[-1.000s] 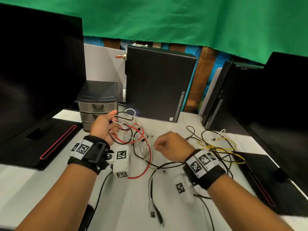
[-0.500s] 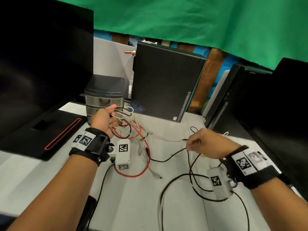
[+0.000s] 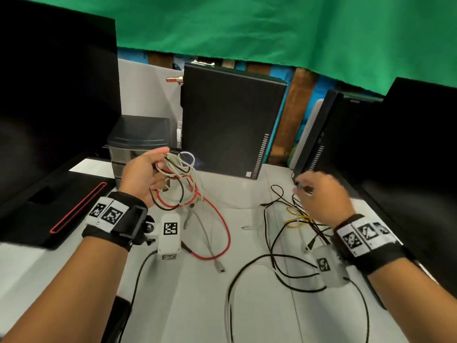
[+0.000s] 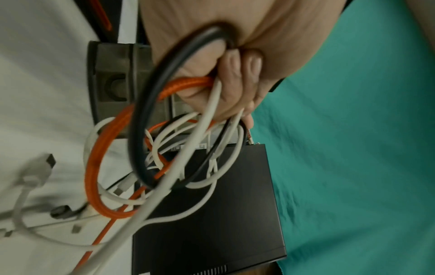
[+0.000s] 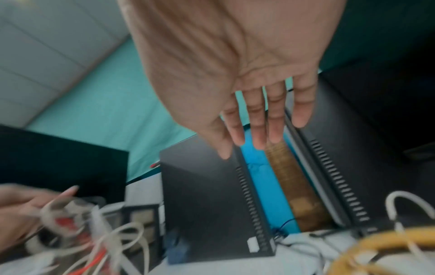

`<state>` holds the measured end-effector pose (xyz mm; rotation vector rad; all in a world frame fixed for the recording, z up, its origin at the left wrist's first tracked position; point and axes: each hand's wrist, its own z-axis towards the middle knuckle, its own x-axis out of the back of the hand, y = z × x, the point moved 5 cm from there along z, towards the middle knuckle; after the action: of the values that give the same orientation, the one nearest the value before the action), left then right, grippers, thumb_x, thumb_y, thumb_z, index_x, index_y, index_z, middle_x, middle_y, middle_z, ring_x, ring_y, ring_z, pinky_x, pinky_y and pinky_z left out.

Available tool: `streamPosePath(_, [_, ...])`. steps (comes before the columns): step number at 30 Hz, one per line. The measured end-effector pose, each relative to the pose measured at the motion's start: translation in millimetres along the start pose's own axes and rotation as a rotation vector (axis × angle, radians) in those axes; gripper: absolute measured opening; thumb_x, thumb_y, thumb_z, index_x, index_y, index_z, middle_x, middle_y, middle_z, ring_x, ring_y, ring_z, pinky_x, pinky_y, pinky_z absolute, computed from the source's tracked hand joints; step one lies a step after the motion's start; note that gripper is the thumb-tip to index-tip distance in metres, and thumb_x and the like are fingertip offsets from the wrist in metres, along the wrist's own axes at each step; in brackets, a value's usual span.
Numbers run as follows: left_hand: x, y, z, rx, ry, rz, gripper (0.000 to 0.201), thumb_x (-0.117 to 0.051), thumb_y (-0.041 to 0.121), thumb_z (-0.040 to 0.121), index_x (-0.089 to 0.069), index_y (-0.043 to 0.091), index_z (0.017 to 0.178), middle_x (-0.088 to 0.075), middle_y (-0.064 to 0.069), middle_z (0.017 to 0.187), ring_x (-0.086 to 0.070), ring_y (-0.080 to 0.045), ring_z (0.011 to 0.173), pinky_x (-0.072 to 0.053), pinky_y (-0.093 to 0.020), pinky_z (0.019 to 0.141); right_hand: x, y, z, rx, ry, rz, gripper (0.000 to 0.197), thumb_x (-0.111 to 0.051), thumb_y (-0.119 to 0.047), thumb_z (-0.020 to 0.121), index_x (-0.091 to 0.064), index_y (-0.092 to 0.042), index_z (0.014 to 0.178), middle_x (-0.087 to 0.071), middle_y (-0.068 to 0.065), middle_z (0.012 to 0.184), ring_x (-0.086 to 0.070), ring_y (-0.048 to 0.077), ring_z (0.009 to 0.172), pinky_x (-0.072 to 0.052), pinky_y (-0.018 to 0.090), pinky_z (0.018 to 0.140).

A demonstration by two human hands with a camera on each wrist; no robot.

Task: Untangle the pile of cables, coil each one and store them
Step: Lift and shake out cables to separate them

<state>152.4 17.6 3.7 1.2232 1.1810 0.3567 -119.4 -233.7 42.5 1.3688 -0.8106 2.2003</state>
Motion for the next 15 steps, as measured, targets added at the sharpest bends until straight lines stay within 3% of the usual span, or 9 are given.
streamPosePath(3, [-14.5,20.0,-15.7,-0.132,-0.100,0.135,0.023,-0.047,0.009,0.099,-0.068,0.013,0.104,-0.042,0.002,0.059,-0.028,-0.004,0.032,-0.019,-0.015,0.030,-33.1,-17.5,-12.5,0.046,-0.184,0.060,0.028,-0.064,-0.040,0.093,-0.069,-0.025,0.116,-0.067,-0.005,0.112,-0.061,0.015,0.103,-0.052,0.033,0.087])
streamPosePath(7, [-35.1,47.7,-43.2,-0.290,-0.224,0.320,0.016,-0.059,0.009,0.095,-0.073,0.014,0.098,-0.050,0.007,0.051,-0.033,-0.003,0.032,-0.018,-0.016,0.032,-56.5,-29.2,1.5,-0.041,-0.285,0.190,0.033,-0.066,-0.041,0.092,-0.068,-0.024,0.120,-0.069,-0.004,0.117,-0.064,0.017,0.107,-0.052,0.033,0.091])
streamPosePath(10, [-47.3,58.9,-58.3,-0.350,-0.310,0.338,0.013,-0.068,0.020,0.083,-0.077,0.020,0.091,-0.051,0.007,0.050,-0.029,-0.004,0.033,-0.018,-0.016,0.033,-75.6,-55.4,13.7,-0.079,-0.371,0.322,0.057,-0.075,-0.040,0.086,-0.055,-0.030,0.138,-0.059,-0.005,0.136,-0.060,0.020,0.118,-0.051,0.037,0.100])
streamPosePath(11, [-51.0,61.1,-63.4,-0.354,-0.333,0.323,0.013,-0.070,0.024,0.077,-0.078,0.021,0.088,-0.050,0.007,0.049,-0.029,-0.004,0.032,-0.018,-0.016,0.033,-84.1,-70.5,14.3,-0.080,-0.442,0.423,0.069,-0.078,-0.036,0.083,-0.048,-0.033,0.145,-0.054,-0.006,0.142,-0.061,0.021,0.116,-0.054,0.036,0.095])
streamPosePath(13, [-53.8,64.8,-69.7,-0.362,-0.343,0.305,0.019,-0.074,0.030,0.067,-0.079,0.022,0.083,-0.047,0.006,0.048,-0.028,-0.004,0.032,-0.017,-0.016,0.034,-100.5,-103.8,8.9,-0.053,-0.639,0.576,0.082,-0.081,-0.020,0.081,-0.038,-0.030,0.150,-0.052,0.000,0.144,-0.068,0.018,0.091,-0.060,0.029,0.069])
streamPosePath(15, [-54.1,69.2,-74.3,-0.396,-0.316,0.296,0.013,-0.074,0.026,0.071,-0.078,0.020,0.082,-0.045,0.007,0.046,-0.029,-0.003,0.032,-0.019,-0.014,0.033,-110.2,-124.7,-1.2,0.010,-0.810,0.558,0.068,-0.075,-0.008,0.084,-0.044,-0.019,0.143,-0.067,0.009,0.121,-0.071,0.019,0.071,-0.061,0.033,0.057])
